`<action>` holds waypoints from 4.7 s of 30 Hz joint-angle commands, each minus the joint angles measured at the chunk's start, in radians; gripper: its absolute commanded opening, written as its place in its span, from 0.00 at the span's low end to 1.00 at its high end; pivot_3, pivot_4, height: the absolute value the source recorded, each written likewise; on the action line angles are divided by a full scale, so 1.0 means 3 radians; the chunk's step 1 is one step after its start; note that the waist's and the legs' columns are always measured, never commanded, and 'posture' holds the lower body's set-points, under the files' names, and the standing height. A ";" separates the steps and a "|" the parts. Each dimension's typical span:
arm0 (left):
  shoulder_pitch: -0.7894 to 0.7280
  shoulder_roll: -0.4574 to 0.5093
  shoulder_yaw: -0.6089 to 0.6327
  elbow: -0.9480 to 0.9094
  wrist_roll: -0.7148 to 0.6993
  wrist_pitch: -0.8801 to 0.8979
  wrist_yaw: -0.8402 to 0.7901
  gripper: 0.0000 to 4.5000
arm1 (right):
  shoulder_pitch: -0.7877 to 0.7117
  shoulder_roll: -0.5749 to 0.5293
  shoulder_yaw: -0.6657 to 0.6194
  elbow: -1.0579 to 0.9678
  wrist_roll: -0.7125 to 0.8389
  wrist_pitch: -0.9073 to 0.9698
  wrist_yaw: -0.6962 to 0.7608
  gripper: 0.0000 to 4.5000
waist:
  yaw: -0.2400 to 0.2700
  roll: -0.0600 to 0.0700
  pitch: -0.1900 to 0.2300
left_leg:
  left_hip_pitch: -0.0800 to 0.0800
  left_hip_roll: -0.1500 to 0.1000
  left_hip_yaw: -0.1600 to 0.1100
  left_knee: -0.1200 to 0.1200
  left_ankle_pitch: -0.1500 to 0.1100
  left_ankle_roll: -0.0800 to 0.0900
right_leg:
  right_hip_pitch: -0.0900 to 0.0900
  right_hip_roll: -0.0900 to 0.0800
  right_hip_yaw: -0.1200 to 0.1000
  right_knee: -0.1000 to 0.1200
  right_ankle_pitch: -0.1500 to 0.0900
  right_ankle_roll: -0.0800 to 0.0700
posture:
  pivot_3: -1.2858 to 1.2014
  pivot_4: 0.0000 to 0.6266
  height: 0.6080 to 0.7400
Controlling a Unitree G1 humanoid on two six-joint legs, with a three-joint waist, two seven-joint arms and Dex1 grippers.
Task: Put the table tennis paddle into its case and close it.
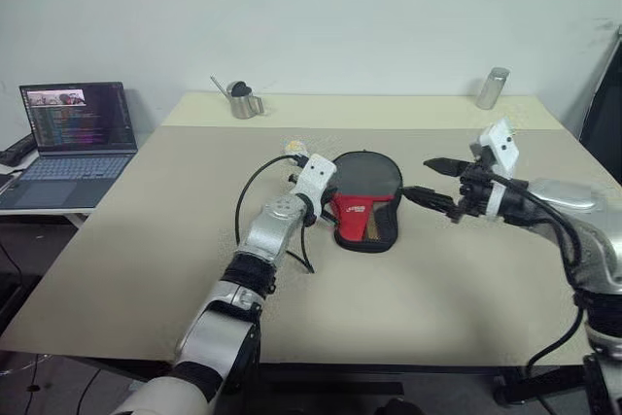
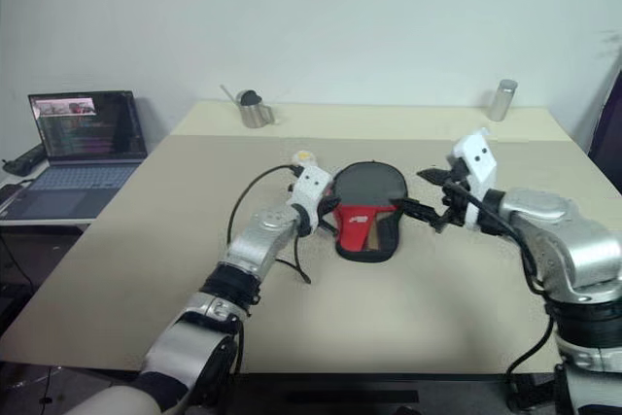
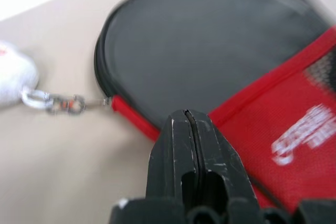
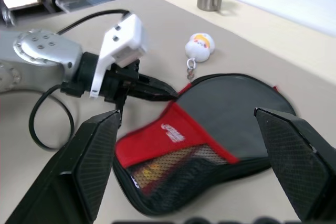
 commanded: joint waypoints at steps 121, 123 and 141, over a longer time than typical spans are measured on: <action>0.0810 0.1831 -0.0046 -0.1658 -0.0854 0.0640 -0.2136 1.00 | 0.1759 0.0457 -0.0261 -0.0349 0.3309 0.1592 -0.2331 0.01 | -0.0079 0.0014 -0.0008 | 0.0053 0.0015 -0.0005 -0.0062 -0.0014 0.0015 | 0.0067 0.0013 -0.0006 -0.0090 0.0000 0.0000 | 0.52 0.24 1.00; 0.0808 0.1830 -0.0044 -0.1644 -0.0841 0.0626 -0.2146 1.00 | 0.1737 0.0380 -0.0243 -0.0364 0.3213 0.1505 -0.2297 0.01 | -0.0079 0.0014 -0.0008 | 0.0053 0.0015 -0.0005 -0.0061 -0.0014 0.0015 | 0.0067 0.0013 -0.0006 -0.0090 0.0001 0.0001 | 0.52 0.24 1.00; 0.0642 0.1745 0.0092 -0.1346 -0.0757 0.0442 -0.2044 1.00 | 0.1888 -0.1298 -0.0211 -0.0968 0.1958 0.0478 0.0320 0.99 | -0.0066 0.0008 -0.0006 | 0.0054 0.0012 -0.0001 -0.0050 -0.0020 0.0026 | 0.0072 0.0013 -0.0010 -0.0080 -0.0001 0.0007 | 0.52 0.24 1.00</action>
